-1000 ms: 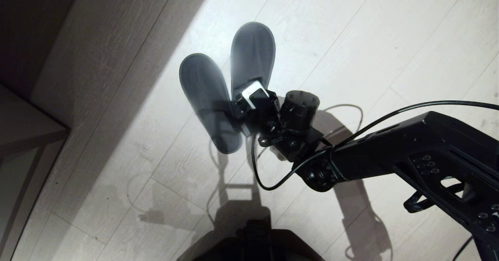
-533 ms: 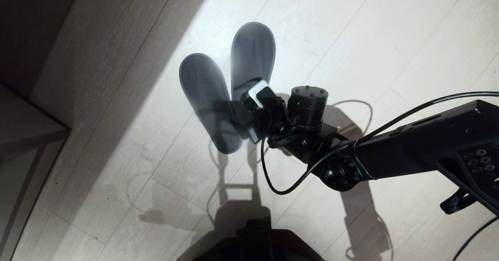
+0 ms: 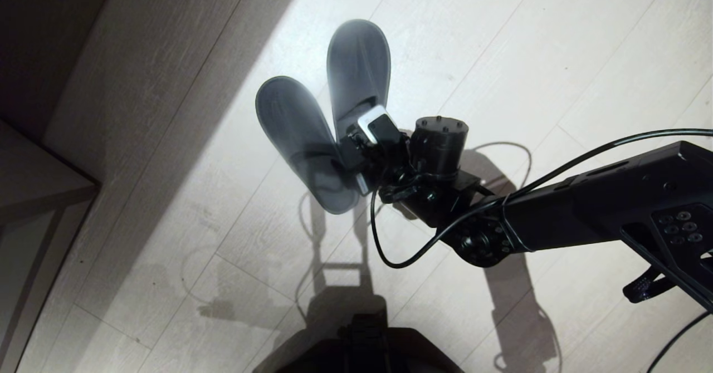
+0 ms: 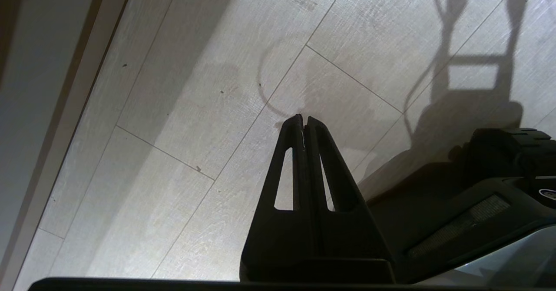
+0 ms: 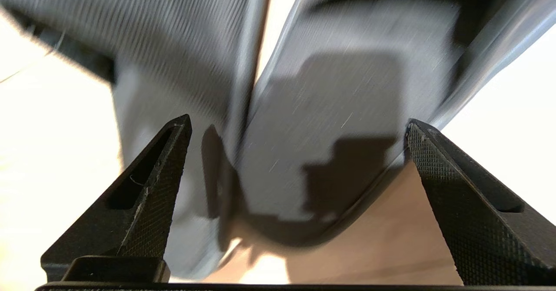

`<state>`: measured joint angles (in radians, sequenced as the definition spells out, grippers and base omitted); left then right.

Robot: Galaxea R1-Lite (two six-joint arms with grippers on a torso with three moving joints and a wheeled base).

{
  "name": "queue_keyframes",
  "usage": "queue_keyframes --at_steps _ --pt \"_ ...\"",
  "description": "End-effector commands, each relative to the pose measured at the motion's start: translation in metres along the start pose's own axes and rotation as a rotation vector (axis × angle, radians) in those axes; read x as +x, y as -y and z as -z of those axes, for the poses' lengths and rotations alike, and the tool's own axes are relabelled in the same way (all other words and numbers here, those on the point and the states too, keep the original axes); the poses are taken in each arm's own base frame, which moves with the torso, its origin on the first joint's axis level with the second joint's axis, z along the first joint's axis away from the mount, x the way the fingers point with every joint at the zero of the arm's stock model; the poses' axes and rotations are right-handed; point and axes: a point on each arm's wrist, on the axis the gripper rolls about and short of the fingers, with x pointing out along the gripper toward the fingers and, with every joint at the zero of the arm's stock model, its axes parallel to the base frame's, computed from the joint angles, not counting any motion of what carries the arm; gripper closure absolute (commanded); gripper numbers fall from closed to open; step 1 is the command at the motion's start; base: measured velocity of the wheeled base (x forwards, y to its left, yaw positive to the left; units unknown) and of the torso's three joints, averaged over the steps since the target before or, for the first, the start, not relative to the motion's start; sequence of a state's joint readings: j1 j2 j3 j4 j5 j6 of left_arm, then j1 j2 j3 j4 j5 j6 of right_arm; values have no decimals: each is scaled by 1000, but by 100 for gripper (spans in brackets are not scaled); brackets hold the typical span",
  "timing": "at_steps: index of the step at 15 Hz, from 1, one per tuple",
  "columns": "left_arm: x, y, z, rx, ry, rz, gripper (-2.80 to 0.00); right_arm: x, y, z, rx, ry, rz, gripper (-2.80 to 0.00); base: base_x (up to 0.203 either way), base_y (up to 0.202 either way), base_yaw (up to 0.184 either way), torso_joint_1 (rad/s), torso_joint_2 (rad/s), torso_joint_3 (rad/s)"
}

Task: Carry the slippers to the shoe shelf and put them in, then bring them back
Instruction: Pick up the slippers on the floor

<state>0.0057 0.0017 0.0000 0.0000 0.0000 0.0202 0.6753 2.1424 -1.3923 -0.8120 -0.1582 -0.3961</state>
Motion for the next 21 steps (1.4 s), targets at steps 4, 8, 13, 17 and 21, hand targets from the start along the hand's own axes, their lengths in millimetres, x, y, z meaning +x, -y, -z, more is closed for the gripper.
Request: queue_keyframes --at_steps 4,8,13,17,21 --pt "0 0 0 0 0 0 0 -10 -2 5 96 -83 -66 -280 0 0 0 0 0 0" --pt "0 0 0 0 0 -1 0 -22 2 9 93 -127 -92 -280 0 0 0 0 0 0" --pt "0 0 0 1 0 -1 0 -34 18 13 85 -151 -90 -280 0 0 0 0 0 0" --pt "0 0 0 1 0 0 0 -20 19 1 110 -32 -101 -280 0 0 0 0 0 0" --pt "0 0 0 3 0 0 0 -15 20 -11 221 39 -139 -280 0 0 0 0 0 0"
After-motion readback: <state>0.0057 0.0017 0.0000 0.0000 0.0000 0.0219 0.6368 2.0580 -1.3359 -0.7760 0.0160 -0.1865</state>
